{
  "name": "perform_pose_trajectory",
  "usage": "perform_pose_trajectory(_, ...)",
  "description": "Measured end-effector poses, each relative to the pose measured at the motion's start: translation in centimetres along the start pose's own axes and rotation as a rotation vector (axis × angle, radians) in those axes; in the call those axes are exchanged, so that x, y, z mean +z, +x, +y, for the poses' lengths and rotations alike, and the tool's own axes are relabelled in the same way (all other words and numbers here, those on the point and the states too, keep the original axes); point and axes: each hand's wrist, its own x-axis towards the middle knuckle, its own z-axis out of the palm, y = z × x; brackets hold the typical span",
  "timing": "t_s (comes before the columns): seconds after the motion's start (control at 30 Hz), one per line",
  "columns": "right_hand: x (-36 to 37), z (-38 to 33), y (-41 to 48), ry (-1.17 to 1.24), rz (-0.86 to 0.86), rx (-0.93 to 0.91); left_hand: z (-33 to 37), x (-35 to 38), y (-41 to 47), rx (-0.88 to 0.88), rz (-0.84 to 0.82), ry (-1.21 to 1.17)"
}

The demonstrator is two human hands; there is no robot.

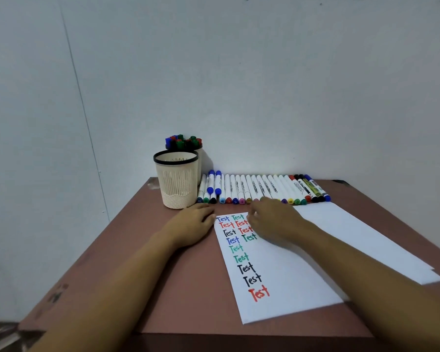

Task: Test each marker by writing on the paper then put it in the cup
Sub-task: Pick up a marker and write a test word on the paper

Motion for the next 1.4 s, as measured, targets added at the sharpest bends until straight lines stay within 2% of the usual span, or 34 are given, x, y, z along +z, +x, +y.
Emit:
perform_pose_trajectory(0.13, -1.3, -1.0, 4.5, 0.089, 0.091, -0.013, -0.4, 0.4, 0.3, -0.011, 0.007, -0.004)
perform_pose_trajectory(0.23, -0.8, -2.6, 7.5, 0.118, 0.094, -0.035, -0.8, 0.6, 0.5, -0.001, 0.013, -0.006)
perform_pose_trajectory(0.43, 1.2, -3.7, 11.3, -0.075, 0.026, -0.029, -1.0, 0.7, 0.5, 0.020, 0.030, -0.019)
perform_pose_trajectory(0.53, 1.6, -3.5, 12.1, -0.066, 0.008, -0.022, -0.9, 0.7, 0.6, 0.026, 0.037, -0.014)
perform_pose_trajectory(0.73, 1.6, -3.6, 11.4, -0.090, 0.177, -0.049, -0.9, 0.7, 0.6, 0.017, 0.028, -0.011)
perform_pose_trajectory(0.83, 0.6, -3.6, 9.6, 0.158, 0.267, -0.007, -0.8, 0.5, 0.5, 0.017, 0.025, -0.027)
perform_pose_trajectory(0.97, -1.1, -3.6, 5.7, 0.496, 0.395, 0.045, -0.7, 0.3, 0.2, 0.003, 0.086, -0.172)
perform_pose_trajectory(1.03, -1.8, -3.1, 3.6, 0.728, 0.422, 0.097, -0.4, 0.2, 0.0, 0.014, 0.198, -0.227)
perform_pose_trajectory(1.17, -3.2, -1.9, -0.9, 1.178, 0.357, 0.140, 0.5, -0.2, -0.8, 0.137, 0.463, -0.226)
perform_pose_trajectory(1.33, -2.7, -0.9, -4.3, 1.367, 0.318, 0.160, 1.3, 0.0, -1.2, 0.324, 0.482, -0.033)
perform_pose_trajectory(1.4, -2.1, -0.8, -4.6, 1.421, 0.315, 0.199, 1.7, 0.1, -1.3, 0.342, 0.466, 0.049)
